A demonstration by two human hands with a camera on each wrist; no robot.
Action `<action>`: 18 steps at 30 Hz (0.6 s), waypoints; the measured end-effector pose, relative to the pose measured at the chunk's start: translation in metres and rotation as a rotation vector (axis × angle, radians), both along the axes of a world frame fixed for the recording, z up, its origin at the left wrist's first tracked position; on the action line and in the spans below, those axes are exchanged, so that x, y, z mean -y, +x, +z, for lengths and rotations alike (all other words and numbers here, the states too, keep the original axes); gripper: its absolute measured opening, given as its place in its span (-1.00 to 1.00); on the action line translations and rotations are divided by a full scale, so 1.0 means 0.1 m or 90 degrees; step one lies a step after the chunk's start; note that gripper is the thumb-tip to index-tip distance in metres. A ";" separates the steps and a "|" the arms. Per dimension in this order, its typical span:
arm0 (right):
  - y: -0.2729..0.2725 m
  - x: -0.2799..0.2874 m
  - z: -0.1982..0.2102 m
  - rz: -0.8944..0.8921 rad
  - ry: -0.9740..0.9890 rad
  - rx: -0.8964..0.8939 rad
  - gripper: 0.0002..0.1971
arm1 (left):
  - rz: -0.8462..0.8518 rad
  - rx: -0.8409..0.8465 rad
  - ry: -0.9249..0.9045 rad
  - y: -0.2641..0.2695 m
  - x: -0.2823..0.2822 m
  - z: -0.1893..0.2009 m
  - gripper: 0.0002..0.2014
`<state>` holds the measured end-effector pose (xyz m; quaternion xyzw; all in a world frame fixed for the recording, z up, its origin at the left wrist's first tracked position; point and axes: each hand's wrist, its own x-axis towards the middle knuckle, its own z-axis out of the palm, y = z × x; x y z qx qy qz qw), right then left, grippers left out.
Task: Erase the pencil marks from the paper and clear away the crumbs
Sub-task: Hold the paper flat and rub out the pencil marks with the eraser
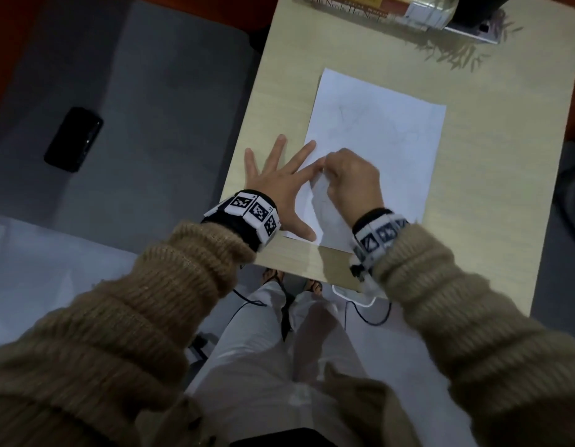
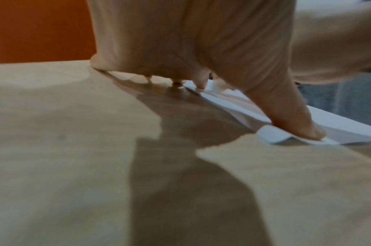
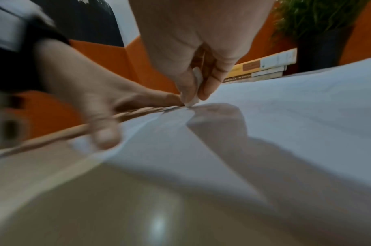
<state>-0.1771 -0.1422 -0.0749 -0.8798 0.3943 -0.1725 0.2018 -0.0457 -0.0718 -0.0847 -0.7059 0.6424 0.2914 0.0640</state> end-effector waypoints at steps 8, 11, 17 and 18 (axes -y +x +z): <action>-0.06 0.04 -0.02 -0.022 0.009 0.025 -0.66 | -0.005 0.004 0.001 0.00 0.01 -0.01 0.34; -0.09 -0.18 -0.01 -0.002 0.021 0.023 -0.70 | -0.005 0.003 0.000 -0.01 -0.01 -0.01 0.34; -0.16 -0.05 -0.06 -0.032 0.022 -0.007 -0.76 | 0.003 -0.004 0.004 -0.01 0.02 0.02 0.33; -0.13 0.09 -0.05 -0.045 0.027 -0.018 -0.82 | 0.010 -0.010 0.008 -0.03 0.02 0.04 0.32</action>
